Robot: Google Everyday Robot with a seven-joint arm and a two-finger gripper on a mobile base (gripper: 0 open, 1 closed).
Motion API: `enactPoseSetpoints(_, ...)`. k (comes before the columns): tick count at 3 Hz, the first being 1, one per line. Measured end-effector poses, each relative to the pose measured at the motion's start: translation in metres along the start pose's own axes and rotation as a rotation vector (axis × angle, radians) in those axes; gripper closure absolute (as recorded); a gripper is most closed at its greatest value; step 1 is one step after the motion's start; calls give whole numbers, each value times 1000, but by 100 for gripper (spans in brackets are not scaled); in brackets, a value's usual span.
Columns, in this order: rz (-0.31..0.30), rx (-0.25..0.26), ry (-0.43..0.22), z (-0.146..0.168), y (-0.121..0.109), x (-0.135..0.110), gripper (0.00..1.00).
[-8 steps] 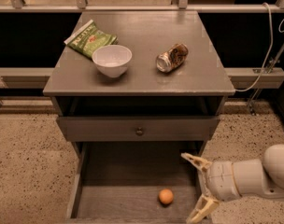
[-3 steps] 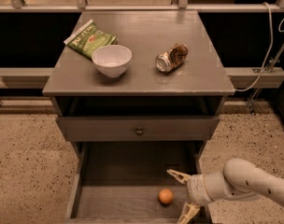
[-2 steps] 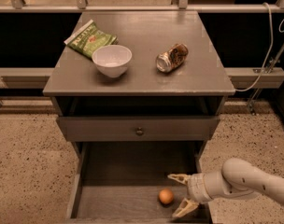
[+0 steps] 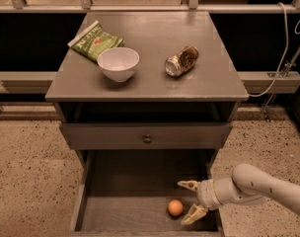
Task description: Pick orange from middle drawer and place on counter
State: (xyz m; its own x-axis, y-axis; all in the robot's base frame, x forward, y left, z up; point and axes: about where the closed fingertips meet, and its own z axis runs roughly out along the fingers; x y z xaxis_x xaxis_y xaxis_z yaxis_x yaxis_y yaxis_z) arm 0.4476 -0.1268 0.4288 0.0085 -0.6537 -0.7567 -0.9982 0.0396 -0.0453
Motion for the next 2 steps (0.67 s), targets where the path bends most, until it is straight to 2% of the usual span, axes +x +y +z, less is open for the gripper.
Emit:
enactPoseSetpoints(1, 20, 12, 19, 16, -1, 13, 15)
enactPoseSetpoints(2, -25, 8, 70, 33, -1, 19, 15)
